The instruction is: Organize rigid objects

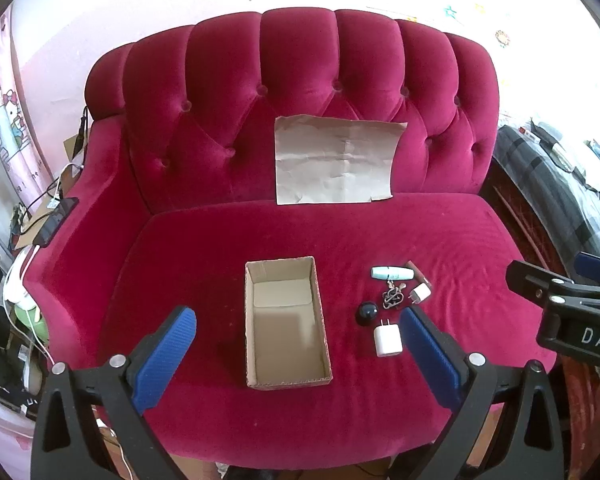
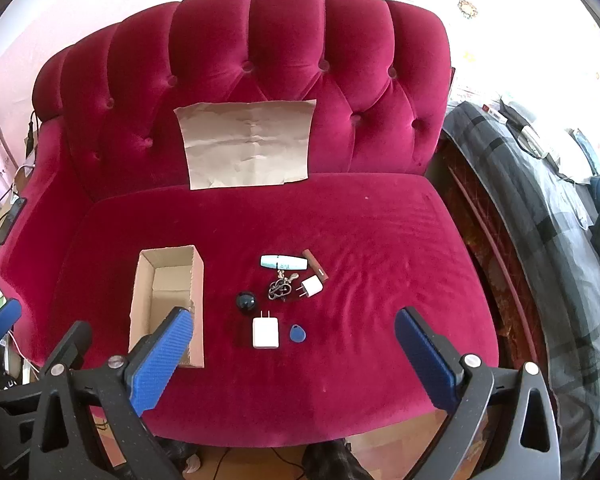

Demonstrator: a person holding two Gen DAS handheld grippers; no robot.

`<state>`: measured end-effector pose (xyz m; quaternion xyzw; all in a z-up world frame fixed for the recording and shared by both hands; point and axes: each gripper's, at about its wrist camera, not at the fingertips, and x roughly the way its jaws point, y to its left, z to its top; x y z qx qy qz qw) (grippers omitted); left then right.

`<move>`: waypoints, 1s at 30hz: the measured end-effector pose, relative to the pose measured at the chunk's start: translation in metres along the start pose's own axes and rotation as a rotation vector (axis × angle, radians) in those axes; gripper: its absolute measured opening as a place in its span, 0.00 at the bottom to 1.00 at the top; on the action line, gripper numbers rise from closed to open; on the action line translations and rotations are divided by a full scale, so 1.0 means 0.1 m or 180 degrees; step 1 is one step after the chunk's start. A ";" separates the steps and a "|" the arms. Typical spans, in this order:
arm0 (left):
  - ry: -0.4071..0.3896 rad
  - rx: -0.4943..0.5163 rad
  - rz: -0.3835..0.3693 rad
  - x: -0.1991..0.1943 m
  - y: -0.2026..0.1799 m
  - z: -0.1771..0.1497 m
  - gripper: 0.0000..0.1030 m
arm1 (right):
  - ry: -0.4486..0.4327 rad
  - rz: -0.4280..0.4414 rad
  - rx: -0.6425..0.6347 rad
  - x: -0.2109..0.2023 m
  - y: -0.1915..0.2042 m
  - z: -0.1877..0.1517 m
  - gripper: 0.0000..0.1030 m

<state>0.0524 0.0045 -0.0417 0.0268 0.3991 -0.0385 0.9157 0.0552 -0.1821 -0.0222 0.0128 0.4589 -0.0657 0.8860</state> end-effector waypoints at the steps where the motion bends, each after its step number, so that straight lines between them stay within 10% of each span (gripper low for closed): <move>1: -0.0012 -0.0003 -0.0002 0.02 0.01 0.00 1.00 | -0.0002 0.0002 0.0007 0.02 0.00 0.01 1.00; 30: 0.0438 -0.0157 0.0310 1.83 0.80 -0.60 1.00 | 0.0280 -0.0104 -0.0200 1.78 0.05 -0.30 1.00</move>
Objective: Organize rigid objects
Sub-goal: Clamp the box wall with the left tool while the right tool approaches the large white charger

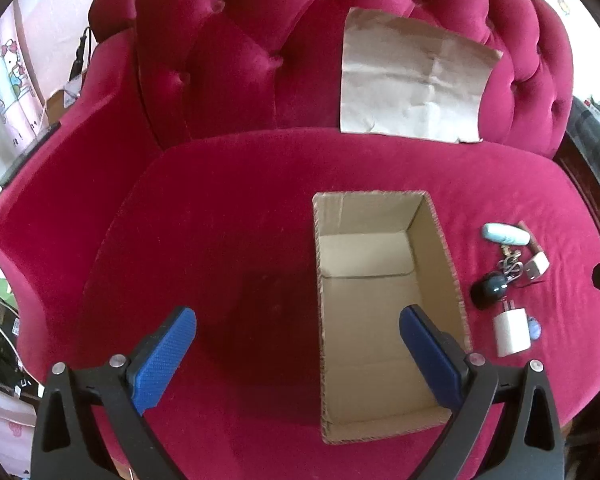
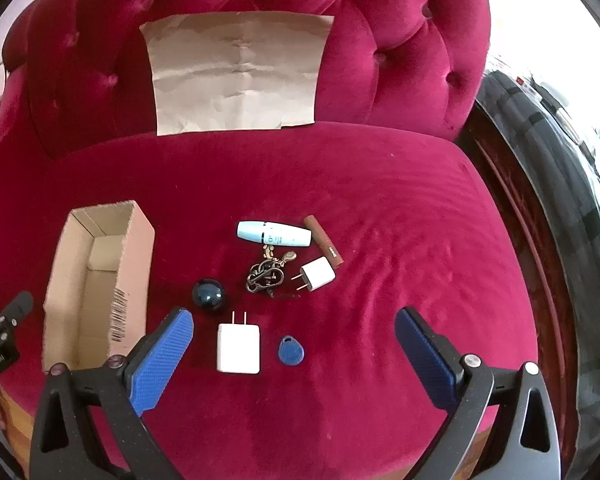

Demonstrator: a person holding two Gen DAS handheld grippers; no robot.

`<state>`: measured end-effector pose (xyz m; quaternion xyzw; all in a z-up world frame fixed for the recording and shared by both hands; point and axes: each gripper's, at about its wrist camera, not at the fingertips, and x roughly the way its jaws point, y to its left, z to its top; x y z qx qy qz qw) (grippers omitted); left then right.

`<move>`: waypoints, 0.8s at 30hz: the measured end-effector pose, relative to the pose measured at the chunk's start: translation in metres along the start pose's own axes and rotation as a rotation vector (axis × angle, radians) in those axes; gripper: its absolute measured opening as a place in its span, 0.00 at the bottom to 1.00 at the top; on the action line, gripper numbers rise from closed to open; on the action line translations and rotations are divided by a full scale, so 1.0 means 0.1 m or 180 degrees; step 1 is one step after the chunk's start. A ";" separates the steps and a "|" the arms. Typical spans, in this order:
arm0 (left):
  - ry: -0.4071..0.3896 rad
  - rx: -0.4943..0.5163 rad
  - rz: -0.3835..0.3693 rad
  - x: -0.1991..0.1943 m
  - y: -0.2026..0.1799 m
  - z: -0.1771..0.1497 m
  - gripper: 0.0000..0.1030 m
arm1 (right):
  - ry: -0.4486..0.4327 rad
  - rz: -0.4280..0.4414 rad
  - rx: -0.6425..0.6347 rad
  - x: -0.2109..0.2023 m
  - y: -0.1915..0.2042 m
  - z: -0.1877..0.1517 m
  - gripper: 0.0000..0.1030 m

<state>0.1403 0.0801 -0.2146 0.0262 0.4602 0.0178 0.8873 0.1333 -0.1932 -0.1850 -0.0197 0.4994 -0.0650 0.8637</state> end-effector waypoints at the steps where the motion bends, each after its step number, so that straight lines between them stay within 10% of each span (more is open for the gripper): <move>1: 0.0014 -0.0012 -0.0026 0.05 0.01 -0.02 1.00 | 0.0001 -0.0011 -0.0035 0.06 0.03 -0.02 1.00; 24: 0.0191 0.0052 -0.0346 0.59 0.07 -0.22 1.00 | 0.0282 0.0125 -0.0134 0.74 0.21 -0.27 1.00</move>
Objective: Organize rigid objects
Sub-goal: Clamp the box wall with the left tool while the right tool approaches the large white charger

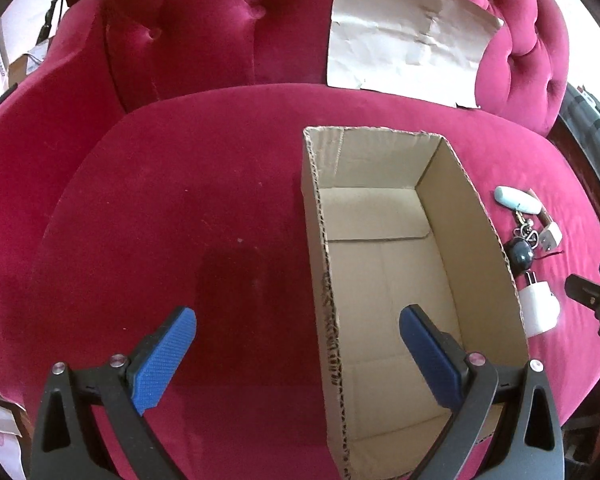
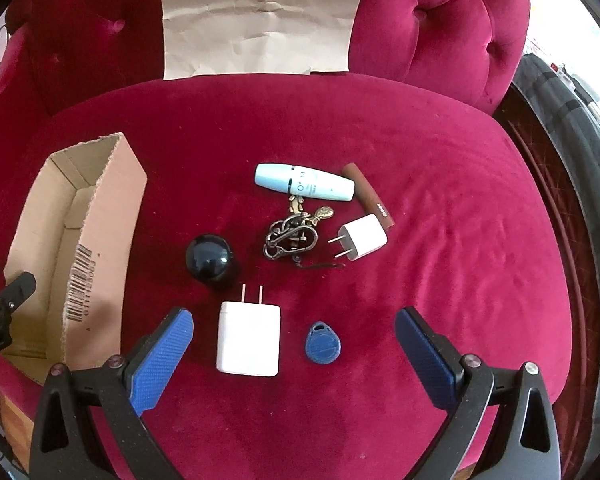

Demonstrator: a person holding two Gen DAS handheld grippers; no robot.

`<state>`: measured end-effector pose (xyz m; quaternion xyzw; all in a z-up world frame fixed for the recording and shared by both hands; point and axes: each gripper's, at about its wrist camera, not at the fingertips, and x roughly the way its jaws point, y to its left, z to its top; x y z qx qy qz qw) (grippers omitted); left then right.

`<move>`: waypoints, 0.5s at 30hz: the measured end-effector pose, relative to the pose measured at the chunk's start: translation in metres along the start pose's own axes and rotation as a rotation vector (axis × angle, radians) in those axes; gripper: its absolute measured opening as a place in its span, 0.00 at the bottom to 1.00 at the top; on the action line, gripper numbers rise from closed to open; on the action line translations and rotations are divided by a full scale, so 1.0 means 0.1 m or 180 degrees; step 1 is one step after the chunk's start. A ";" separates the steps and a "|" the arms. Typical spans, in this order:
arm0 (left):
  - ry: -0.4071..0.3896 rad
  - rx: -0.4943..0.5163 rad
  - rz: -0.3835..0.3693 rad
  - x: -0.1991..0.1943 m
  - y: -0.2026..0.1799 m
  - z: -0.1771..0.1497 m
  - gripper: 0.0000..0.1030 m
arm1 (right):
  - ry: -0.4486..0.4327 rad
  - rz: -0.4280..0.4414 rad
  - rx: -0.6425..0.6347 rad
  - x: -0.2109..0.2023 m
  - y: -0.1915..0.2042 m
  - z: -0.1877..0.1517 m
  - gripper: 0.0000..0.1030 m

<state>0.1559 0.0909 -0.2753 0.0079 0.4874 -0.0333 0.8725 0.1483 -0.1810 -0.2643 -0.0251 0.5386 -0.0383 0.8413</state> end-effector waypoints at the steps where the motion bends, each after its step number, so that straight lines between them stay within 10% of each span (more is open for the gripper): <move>1: -0.0009 -0.0001 -0.0011 0.00 -0.01 0.00 1.00 | 0.0007 -0.0005 0.0019 0.02 -0.01 0.01 1.00; 6: 0.0017 0.0049 0.0019 0.04 -0.05 0.00 0.90 | 0.0012 0.0008 0.0050 0.04 -0.01 0.02 1.00; 13: 0.0123 0.0050 -0.0112 0.13 -0.07 -0.07 0.14 | 0.0062 -0.0006 -0.0005 0.08 0.03 -0.01 1.00; 15: 0.0094 0.0049 -0.0131 0.12 -0.08 -0.08 0.10 | 0.0073 -0.0003 -0.0023 0.09 0.04 0.00 1.00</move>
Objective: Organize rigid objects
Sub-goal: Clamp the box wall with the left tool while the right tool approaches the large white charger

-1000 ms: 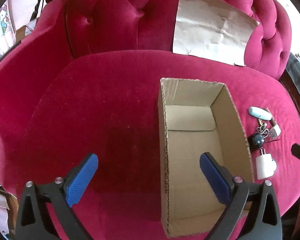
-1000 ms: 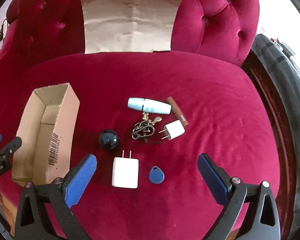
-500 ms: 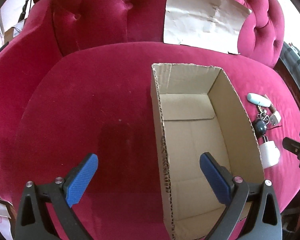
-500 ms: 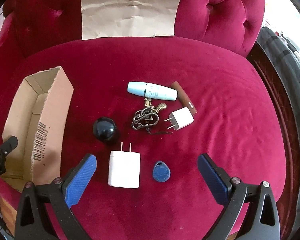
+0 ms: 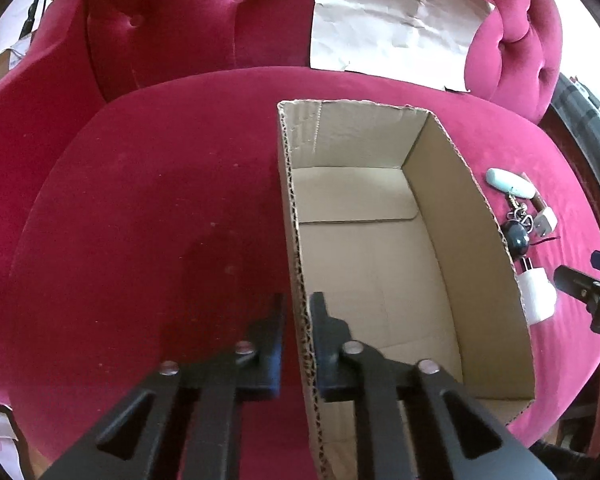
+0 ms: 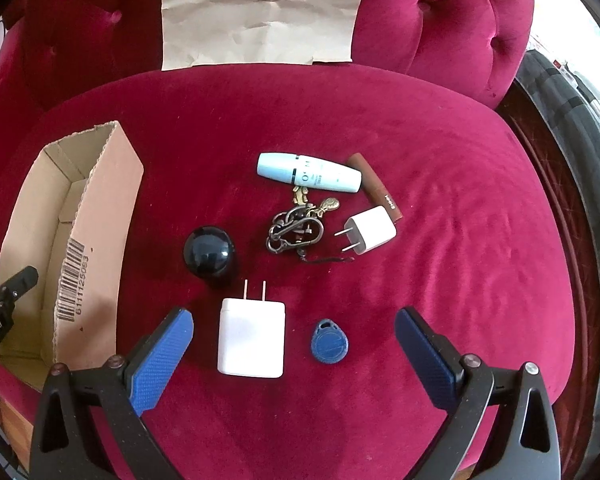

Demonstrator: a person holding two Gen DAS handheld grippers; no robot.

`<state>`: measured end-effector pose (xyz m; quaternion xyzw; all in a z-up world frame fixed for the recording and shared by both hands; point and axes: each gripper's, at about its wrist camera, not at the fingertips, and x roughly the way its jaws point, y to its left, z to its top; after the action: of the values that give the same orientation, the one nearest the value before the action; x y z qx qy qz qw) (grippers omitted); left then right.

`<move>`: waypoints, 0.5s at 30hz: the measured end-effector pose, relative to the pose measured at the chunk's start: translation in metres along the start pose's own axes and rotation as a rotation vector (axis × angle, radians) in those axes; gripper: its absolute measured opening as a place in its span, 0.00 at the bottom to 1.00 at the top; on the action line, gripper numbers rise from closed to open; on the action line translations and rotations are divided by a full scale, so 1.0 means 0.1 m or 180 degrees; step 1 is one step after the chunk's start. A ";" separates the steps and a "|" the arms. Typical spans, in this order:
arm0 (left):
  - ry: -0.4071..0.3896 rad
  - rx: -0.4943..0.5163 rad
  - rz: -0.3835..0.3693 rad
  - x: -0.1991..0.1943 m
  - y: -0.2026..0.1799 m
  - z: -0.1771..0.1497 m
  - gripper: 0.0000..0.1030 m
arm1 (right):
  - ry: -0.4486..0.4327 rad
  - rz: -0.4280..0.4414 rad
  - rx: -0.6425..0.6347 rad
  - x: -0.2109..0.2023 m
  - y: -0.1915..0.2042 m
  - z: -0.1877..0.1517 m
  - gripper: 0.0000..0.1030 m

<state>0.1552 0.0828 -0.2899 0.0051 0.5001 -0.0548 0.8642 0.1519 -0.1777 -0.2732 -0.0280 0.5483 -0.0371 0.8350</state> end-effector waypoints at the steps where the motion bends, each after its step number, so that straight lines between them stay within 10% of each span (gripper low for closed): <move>1: -0.0029 -0.0002 -0.0001 -0.01 0.00 0.00 0.08 | 0.0003 -0.0001 -0.0003 0.00 0.00 0.00 1.00; 15: -0.0126 0.0007 0.0122 0.02 -0.01 -0.01 0.04 | 0.0089 0.0024 -0.0060 0.11 0.04 0.00 0.99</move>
<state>0.1547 0.0813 -0.2923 0.0144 0.4827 -0.0389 0.8748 0.1559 -0.1749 -0.2837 -0.0332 0.5604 -0.0291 0.8271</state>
